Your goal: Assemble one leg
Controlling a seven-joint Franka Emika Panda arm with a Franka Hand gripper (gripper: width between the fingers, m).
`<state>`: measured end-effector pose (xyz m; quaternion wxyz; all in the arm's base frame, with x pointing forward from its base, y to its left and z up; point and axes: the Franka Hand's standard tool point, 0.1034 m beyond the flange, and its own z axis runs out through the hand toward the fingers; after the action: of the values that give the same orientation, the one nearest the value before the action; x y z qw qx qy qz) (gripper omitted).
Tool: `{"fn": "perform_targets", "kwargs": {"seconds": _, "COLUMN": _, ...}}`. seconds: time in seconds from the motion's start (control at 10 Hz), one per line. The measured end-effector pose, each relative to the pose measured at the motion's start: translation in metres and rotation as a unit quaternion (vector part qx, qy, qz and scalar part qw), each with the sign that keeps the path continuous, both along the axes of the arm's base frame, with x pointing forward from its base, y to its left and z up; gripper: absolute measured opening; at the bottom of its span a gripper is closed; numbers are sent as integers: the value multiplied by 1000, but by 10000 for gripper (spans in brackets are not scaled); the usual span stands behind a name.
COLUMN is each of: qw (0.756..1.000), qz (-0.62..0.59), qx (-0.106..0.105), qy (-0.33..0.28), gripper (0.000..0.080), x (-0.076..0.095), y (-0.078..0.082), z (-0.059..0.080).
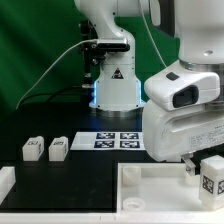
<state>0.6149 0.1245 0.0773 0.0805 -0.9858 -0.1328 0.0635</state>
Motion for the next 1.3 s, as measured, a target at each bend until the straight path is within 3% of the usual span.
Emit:
{"fn": "perform_targets", "kwargs": {"seconds": 0.8, "qw": 1000, "qz": 2, "qx": 1, "qy": -2, "gripper": 645, "x": 1, "y": -1, "z": -4}}
{"fn": "perform_targets", "kwargs": {"seconds": 1.0, "qw": 1000, "qz": 1, "qx": 0, "qy": -1, "gripper": 321, "x": 1, "y": -2, "z": -4}}
{"fn": "perform_targets", "kwargs": {"seconds": 1.3, "qw": 1000, "qz": -1, "qx": -5, "qy": -2, "gripper": 303, "x": 2, "y": -10, "z": -6}}
